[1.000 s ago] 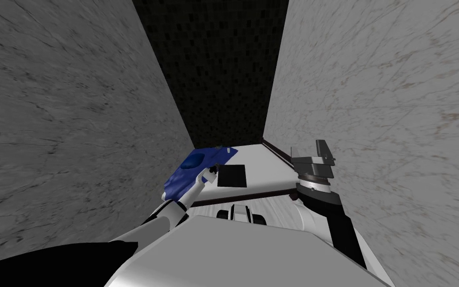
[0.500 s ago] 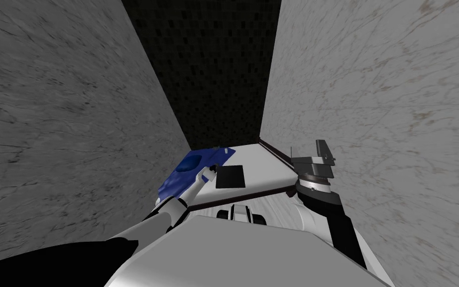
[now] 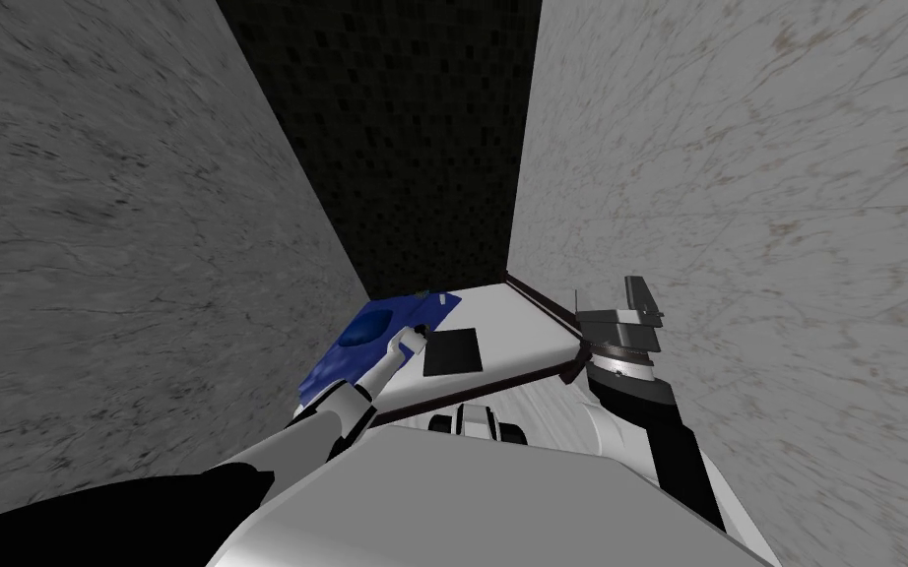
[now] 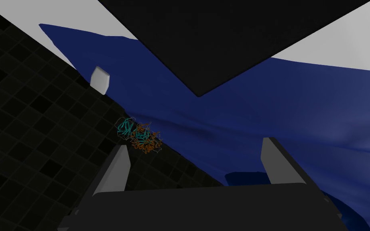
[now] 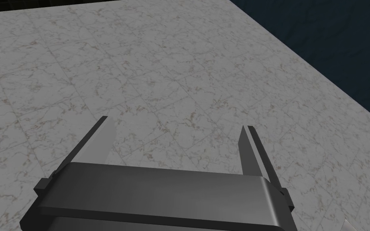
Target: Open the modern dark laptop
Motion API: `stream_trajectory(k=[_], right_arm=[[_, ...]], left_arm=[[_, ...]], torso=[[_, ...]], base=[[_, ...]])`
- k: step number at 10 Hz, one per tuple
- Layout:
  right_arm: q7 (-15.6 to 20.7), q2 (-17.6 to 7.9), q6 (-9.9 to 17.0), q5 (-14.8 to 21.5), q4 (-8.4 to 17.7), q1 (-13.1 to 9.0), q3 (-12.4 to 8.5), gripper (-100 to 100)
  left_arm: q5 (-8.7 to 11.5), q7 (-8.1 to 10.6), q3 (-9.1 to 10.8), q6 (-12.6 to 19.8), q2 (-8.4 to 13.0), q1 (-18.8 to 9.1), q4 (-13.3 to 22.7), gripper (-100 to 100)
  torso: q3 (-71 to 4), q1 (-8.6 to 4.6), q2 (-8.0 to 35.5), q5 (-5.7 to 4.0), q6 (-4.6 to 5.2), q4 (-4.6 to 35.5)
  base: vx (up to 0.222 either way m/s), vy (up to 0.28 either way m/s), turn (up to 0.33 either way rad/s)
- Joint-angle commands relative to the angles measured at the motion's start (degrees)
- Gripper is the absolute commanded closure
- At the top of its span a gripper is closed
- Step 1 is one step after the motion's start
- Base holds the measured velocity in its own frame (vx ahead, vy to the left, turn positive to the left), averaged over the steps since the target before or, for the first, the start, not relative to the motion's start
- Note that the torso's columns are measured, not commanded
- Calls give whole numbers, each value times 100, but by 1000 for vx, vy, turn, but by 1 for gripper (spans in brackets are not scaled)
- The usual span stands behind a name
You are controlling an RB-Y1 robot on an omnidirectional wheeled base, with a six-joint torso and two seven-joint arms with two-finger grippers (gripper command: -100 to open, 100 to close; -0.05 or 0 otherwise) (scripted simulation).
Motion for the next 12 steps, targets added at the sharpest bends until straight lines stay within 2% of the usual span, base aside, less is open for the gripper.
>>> stream_trajectory(k=[1,2,3,11,12], right_arm=[[0,0,0,0,0,0,0,0],[0,0,0,0,0,1,0,0],[0,0,0,0,0,1,0,0],[0,0,0,0,0,0,0,0],[0,0,0,0,0,0,0,0]], left_arm=[[-50,-15,47,-157,-35,40,162,-100],[-84,-19,77,-261,-58,68,252,-100],[-64,-15,56,-183,-52,31,217,-100],[339,34,-202,877,224,-321,-666,-100],[324,19,-178,780,220,-282,-610,-100]], torso=[[2,-3,3,-1,-1,1],[-5,-4,-9,-1,1,-2],[-10,-4,-17,-1,1,-5],[-2,1,-3,0,1,-1],[0,-2,-1,0,2,0]], base=[[47,4,-19],[80,0,-30],[36,-1,-4],[-17,18,16],[-10,6,2]])
